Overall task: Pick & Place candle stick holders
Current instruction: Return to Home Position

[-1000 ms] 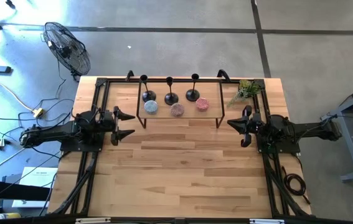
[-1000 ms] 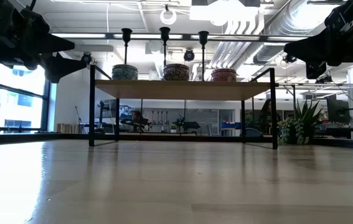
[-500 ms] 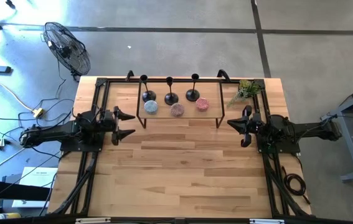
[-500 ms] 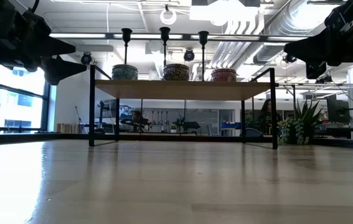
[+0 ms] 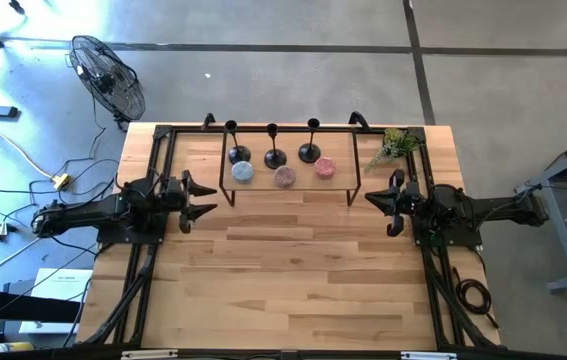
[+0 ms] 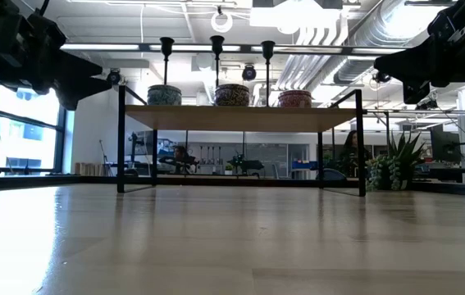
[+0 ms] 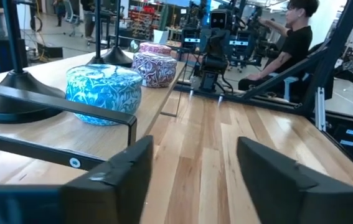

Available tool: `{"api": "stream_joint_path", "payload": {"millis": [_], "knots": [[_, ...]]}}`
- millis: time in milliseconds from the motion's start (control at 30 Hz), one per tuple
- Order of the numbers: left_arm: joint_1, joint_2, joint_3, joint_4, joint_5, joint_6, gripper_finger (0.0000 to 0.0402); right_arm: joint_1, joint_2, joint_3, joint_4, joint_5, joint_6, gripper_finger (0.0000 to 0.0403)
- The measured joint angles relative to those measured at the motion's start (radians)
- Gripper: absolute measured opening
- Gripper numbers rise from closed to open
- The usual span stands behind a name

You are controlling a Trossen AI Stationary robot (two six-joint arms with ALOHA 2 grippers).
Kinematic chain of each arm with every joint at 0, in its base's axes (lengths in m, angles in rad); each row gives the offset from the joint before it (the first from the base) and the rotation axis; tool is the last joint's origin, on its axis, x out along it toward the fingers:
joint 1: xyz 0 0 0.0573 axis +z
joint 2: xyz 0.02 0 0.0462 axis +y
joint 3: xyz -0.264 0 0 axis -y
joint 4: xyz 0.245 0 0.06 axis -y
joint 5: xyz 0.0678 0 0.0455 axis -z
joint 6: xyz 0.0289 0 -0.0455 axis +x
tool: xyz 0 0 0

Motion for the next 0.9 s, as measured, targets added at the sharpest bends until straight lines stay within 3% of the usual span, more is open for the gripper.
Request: {"api": "stream_joint_path", "payload": {"millis": [500,900], "knots": [[0.0,0.0,0.0,-0.004,0.015,0.057,0.0012,0.0,0.0,0.0,0.0,0.0,0.0,0.002],[0.0,0.0,0.0,-0.005,0.011,0.057,0.0002,0.0,0.0,0.0,0.0,0.0,0.0,0.002]]}}
